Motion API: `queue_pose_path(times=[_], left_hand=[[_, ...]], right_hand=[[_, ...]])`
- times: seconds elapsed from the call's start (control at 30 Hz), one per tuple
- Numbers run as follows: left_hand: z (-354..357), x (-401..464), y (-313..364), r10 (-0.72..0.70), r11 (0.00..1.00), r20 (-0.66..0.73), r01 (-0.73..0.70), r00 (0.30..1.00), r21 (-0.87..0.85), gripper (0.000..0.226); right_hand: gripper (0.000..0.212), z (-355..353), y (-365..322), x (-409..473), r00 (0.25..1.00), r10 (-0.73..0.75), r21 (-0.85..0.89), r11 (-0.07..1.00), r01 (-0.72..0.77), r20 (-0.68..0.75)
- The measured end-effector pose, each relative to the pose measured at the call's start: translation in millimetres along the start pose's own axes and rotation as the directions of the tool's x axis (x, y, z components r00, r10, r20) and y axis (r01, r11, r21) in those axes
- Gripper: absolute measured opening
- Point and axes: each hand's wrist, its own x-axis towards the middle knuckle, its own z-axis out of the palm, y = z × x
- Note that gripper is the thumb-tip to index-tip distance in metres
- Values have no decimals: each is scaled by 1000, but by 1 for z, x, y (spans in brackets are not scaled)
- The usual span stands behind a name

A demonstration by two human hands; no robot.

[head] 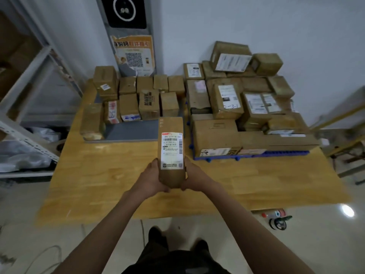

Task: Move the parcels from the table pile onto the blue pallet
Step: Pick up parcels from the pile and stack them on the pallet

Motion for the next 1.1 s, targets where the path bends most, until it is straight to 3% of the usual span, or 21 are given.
queue_pose_path(times=[0.23, 0.53, 0.7, 0.83, 1.0, 1.1], left_hand=[[3, 11, 75, 22, 999, -34, -23, 999, -40, 105], [-1, 34, 143, 88, 996, -42, -89, 995, -20, 81], [-28, 72, 175, 122, 992, -33, -123, 992, -9, 65], [-56, 115, 194, 132, 991, -12, -132, 991, 1, 73], [-87, 178, 215, 175, 985, 10, -175, 985, -4, 68], [-102, 215, 223, 196, 980, 24, -196, 980, -12, 72]], right_hand=[[85, -68, 31, -6, 999, -47, -13, 999, 47, 3], [87, -141, 51, 0, 994, -93, -26, 995, 95, 52], [85, -187, 43, 29, 995, -104, -84, 991, 104, 10], [79, -223, 30, 64, 995, -97, -65, 993, 97, 10], [76, -270, 13, 112, 993, -118, -120, 986, 118, 11], [93, -292, 3, 143, 995, -102, -136, 985, 102, 9]])
